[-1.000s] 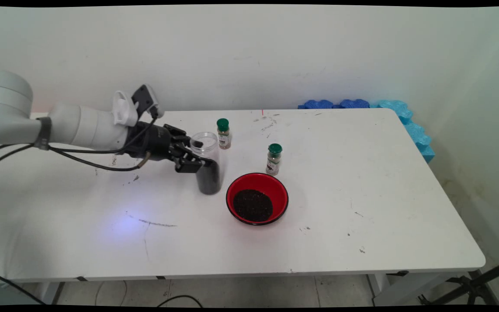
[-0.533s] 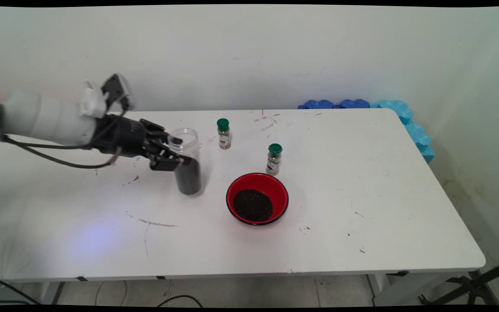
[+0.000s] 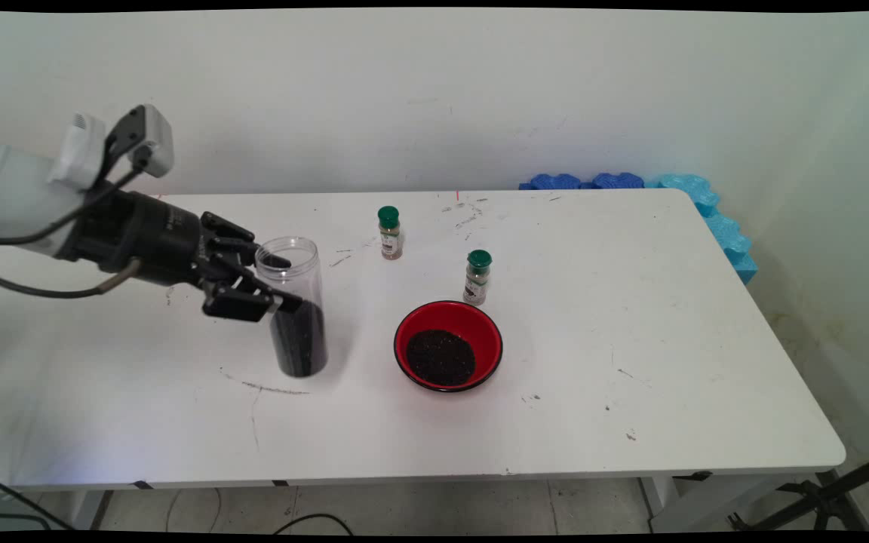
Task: Pour the black seasoning powder in the red bowl
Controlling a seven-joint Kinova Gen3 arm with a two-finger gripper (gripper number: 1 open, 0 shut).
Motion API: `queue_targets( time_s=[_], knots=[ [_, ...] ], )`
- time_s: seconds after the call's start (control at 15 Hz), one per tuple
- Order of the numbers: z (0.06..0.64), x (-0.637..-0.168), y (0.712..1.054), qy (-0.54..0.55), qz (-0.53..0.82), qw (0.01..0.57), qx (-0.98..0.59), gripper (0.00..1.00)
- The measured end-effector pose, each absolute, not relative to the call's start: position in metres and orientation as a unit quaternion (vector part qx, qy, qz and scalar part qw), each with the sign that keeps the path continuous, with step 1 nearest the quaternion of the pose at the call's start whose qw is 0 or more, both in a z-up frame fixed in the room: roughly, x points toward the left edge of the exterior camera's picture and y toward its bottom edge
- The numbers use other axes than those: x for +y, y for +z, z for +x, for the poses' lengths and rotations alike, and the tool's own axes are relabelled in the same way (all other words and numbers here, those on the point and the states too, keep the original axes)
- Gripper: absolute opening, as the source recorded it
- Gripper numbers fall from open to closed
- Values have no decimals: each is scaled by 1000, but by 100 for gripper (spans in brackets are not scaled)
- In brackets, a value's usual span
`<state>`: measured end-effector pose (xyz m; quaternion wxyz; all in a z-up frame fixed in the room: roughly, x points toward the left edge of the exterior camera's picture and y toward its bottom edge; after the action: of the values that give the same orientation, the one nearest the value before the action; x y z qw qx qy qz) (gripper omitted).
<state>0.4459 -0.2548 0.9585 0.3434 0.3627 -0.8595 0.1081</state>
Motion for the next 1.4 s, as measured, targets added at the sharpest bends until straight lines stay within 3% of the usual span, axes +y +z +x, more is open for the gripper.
queue_targets(
  time_s=[0.6,1.4],
  knots=[
    [388,-249,998,43,324,351,-877,0],
    [329,-307,972,-46,403,347,-846,0]
  ],
)
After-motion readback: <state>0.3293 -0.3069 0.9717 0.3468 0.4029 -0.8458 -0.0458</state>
